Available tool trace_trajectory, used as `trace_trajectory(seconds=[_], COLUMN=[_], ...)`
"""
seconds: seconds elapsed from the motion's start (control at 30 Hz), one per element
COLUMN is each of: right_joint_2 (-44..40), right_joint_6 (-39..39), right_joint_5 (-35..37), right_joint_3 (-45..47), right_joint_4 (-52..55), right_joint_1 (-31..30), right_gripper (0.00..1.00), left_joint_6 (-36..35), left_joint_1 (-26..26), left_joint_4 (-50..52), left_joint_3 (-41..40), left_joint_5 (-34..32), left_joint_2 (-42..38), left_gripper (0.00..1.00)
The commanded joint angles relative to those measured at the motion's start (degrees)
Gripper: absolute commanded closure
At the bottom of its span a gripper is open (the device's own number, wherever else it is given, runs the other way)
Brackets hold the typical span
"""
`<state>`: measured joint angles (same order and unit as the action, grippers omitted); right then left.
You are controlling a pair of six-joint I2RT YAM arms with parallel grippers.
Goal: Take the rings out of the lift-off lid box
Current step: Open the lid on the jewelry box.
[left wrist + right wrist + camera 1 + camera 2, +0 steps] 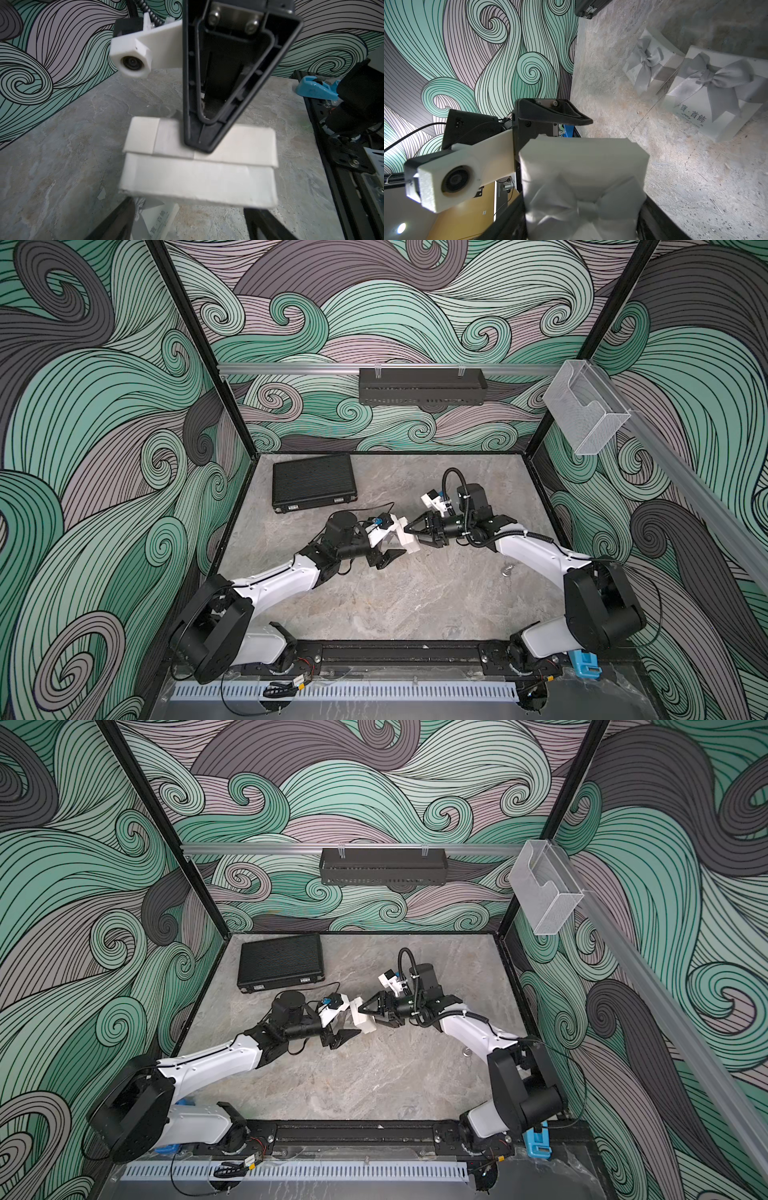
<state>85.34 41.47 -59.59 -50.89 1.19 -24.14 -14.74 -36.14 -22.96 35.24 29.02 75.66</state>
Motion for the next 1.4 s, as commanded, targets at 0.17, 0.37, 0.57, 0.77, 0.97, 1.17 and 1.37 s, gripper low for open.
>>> trace_trajectory(seconds=[0.17,0.37,0.57,0.77,0.97,1.17,1.37], right_joint_2=[0.71,0.98,1.45,1.42,1.01,0.16,-0.59], right_joint_6=[1.40,1.68,1.68,1.77,1.42,0.98,0.72], right_joint_5=[-2.03,-2.22,-2.12,-1.94,-1.93,-2.10,-2.37], right_joint_3=[0.62,0.66,0.71,0.97,1.15,1.48,1.85], right_joint_4=[-3.25,-3.56,-3.56,-3.80,-3.57,-2.91,-2.63], right_joint_1=[-0.60,-0.78,-0.83,-0.82,-0.49,0.54,1.46], right_gripper=[0.25,0.25,0.25,0.25,0.24,0.24,0.24], left_joint_6=[0.95,0.62,0.77,0.65,0.59,0.50,0.33], left_joint_1=[-0.33,-0.33,-0.33,-0.33,-0.33,-0.38,-0.35], left_joint_4=[-0.86,1.62,2.70,3.51,3.92,4.29,4.85], left_joint_3=[2.28,3.66,4.53,4.65,4.57,4.39,4.13], left_joint_5=[2.05,3.07,4.47,4.39,3.62,2.98,2.37], left_joint_2=[0.42,0.93,1.53,1.19,0.92,0.40,-0.11], left_gripper=[0.18,0.29,0.35,0.38,0.38,0.40,0.43])
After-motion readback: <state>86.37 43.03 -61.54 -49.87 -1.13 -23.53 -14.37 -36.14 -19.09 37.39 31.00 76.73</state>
